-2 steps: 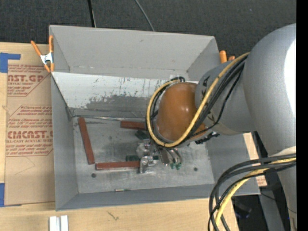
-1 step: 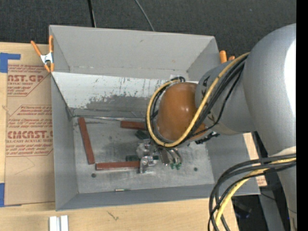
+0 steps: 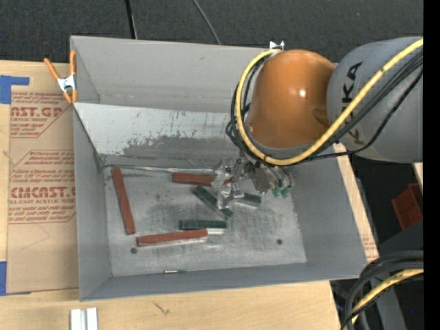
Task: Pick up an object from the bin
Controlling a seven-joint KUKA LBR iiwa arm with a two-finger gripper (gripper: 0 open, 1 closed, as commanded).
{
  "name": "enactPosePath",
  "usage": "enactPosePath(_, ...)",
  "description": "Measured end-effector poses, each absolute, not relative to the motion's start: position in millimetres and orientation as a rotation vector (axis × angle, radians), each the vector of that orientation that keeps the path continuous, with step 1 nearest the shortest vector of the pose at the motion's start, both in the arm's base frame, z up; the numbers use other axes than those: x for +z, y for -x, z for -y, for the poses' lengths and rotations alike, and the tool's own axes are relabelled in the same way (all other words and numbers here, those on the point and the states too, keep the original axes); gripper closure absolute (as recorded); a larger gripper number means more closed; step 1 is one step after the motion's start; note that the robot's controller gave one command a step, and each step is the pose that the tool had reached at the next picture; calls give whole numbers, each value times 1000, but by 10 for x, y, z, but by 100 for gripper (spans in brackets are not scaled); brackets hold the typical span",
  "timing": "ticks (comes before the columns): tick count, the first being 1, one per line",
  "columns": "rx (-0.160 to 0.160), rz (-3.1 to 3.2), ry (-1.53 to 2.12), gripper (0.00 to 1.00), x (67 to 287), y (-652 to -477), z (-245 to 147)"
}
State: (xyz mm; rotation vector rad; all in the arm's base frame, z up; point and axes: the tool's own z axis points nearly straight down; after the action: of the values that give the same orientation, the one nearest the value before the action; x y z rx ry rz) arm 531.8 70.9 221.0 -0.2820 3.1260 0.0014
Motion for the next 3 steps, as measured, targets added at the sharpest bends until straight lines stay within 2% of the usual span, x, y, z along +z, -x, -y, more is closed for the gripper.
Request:
enactPosePath(1,2,-3126,282,100,2209,-5317,-709)
enactPosePath(2,2,-3134,200,0,1550,-5258,-757)
enactPosePath(3,2,-3134,200,0,1550,-5258,-756)
